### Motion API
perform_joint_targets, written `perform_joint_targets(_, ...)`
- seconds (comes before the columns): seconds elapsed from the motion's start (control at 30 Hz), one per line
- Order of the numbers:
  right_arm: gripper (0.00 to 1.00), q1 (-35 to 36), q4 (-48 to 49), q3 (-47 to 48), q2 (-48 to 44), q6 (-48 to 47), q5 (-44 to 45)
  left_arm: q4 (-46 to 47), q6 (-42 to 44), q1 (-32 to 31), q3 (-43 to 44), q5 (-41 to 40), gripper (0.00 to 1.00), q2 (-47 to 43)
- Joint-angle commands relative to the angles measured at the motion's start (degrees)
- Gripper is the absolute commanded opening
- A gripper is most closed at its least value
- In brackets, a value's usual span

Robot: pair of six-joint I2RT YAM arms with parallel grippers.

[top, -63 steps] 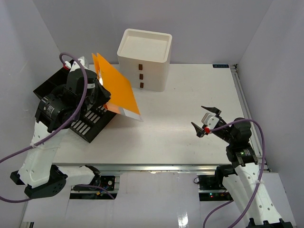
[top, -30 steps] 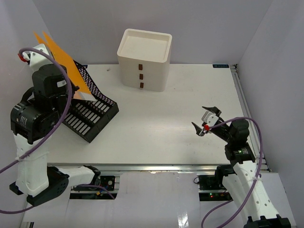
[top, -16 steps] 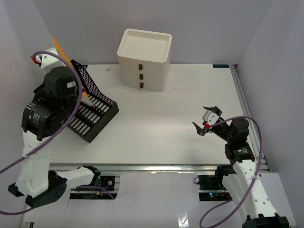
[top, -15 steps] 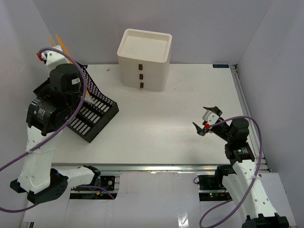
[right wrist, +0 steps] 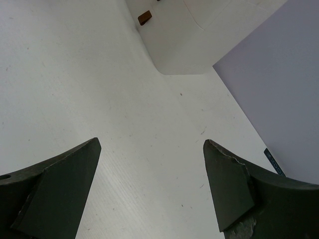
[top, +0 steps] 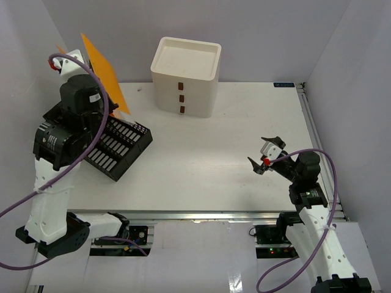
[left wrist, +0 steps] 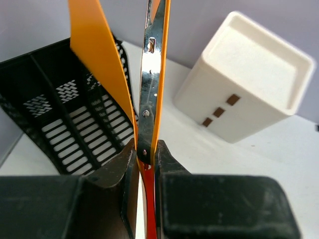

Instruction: Organize the desk

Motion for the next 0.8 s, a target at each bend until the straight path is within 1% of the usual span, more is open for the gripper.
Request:
perform_joint_targets(0.0,0.9,-0.2,2.7,-0.2,-0.1,0.3,-1.1,4.8,-1.8,0.0,5.3,6.2,0.0,-2.4)
perform_joint_targets(0.1,0.9,-0.2,2.8,-0.3,0.2,0.2,-1.1,6.3,-2.4,0.1,5.3,7.7,0.0,-3.6)
perform_joint_targets(0.27,0.9,-0.3,2.8,-0.4,0.4,0.1,-1.0,6.9,-2.1,0.0,3.9,7.2,0.0,-4.3)
perform_joint_targets(0.47,0.91,-0.4,2.9,-0.5,0.7,0.0,-0.8,8.4,-0.5,0.1,-1.9,2.1,0.0,-6.2)
perform_joint_targets(0.6,0.91,-0.5,3.0,-0.6,0.8,0.0,-0.9,5.3,-0.3,0.1,-2.8,-3.6,0.0,-5.4)
perform_joint_targets(0.77,0.91,-0.5,3.0,-0.7,0.9,-0.1,-0.7,2.4,-1.7,0.0,-2.4,-4.6,0.0,-5.2)
